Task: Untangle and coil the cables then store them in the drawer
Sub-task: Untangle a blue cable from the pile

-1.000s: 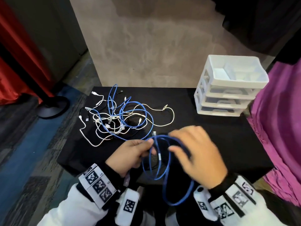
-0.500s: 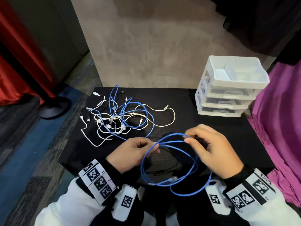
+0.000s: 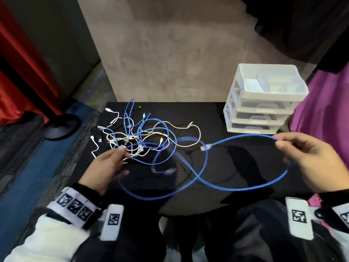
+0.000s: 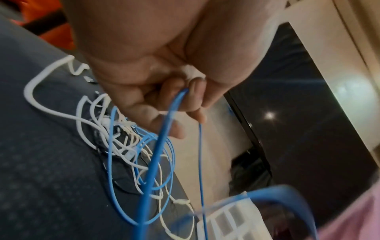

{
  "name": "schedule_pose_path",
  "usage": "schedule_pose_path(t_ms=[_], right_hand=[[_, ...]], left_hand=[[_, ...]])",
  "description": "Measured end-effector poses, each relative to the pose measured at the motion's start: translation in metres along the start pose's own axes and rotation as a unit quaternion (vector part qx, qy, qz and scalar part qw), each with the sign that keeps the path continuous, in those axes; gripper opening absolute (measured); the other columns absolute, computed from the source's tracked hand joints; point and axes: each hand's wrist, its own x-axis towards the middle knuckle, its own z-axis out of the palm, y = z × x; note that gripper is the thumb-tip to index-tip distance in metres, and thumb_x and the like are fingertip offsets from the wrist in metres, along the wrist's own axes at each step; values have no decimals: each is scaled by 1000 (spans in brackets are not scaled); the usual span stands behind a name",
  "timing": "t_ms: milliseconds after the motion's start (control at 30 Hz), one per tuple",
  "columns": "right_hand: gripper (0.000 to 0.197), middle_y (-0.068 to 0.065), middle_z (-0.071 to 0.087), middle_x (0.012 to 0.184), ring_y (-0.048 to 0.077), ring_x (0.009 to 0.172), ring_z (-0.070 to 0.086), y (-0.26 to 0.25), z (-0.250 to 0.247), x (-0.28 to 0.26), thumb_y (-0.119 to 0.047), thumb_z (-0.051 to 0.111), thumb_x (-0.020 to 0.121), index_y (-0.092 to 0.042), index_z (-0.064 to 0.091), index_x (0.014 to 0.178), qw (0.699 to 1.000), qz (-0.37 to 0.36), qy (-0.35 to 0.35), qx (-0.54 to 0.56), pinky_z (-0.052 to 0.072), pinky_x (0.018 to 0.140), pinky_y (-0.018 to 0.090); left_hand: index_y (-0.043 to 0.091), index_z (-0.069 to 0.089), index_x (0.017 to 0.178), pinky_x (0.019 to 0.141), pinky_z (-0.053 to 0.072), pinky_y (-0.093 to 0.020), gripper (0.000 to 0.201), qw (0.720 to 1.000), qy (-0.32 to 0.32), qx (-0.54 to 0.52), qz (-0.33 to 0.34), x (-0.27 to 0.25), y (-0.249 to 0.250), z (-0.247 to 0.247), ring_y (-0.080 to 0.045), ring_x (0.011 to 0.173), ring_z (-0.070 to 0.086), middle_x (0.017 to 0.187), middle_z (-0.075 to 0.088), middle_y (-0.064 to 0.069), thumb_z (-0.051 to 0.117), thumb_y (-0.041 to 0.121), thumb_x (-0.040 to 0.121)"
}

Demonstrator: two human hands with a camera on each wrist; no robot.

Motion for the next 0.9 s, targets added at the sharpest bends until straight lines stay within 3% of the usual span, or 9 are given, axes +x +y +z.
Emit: schedule_pose_path(t_ms=[100,167,233,333,500,633,700,800,900], right_hand=[[39,-3,56,63,4,49,42,8,-17,0,-36,78,74,-7,71,99,991,67,80,82,39,46,13],[17,-7,53,53,2,43,42,15,-23,2,-28,78,80,-15,68,85,981,104,113,117,38,43,14],[21,-9,51,48,1,40,45,25,-25,5,-9,63,98,-19,63,80,973,127,139,135,41,42,14],[28,-11,50,45,0,40,49,34,-20,6,-3,54,100,-21,57,79,957,139,198,162,47,41,16],[32,-12,49,46,3,42,49,35,0,7,5,47,95,-21,51,77,931,124,260,223,50,42,20],[28,0,40,55,9,40,35,31,21,1,3,44,100,-15,58,84,941,171,141,256,32,36,20],[24,-1,31,59,6,39,24,32,38,-9,-4,43,105,-11,64,97,964,211,19,159,18,38,14],[23,-7,27,54,3,39,17,36,68,-23,-12,43,110,-8,66,103,967,222,-112,55,13,39,11],[24,-3,28,58,6,41,18,28,86,-27,-12,42,111,-7,65,104,975,161,-99,114,11,43,13]], left_hand=[[18,63,86,76,57,-33,32,996,3,-87,-22,1,-1,-23,-5,51,30,55,27,9,52,44,102],[19,63,88,79,57,-34,33,994,-3,-109,-25,1,-5,-33,-6,53,31,56,26,9,49,45,103],[20,62,90,69,53,-25,33,994,3,-106,-23,2,-9,-36,-5,52,33,56,28,10,46,46,104],[16,58,85,41,27,-13,36,986,32,-164,-17,8,-9,-39,-2,41,26,53,26,11,45,44,105],[17,51,82,34,8,-16,35,971,53,-230,-31,15,-7,-31,-2,33,18,49,24,13,43,41,107],[14,57,89,37,11,-12,34,998,14,-68,-14,8,-20,-8,-1,37,18,52,25,11,44,39,107],[9,63,94,39,14,-12,35,1000,-10,26,-2,0,-28,4,-4,41,21,56,30,6,47,38,106],[8,68,97,42,15,-15,35,993,-70,90,18,-16,-36,25,-10,46,23,55,35,8,50,37,104],[9,69,101,39,15,-16,32,985,-138,94,41,-32,-37,41,-8,44,22,52,31,10,49,34,104]])
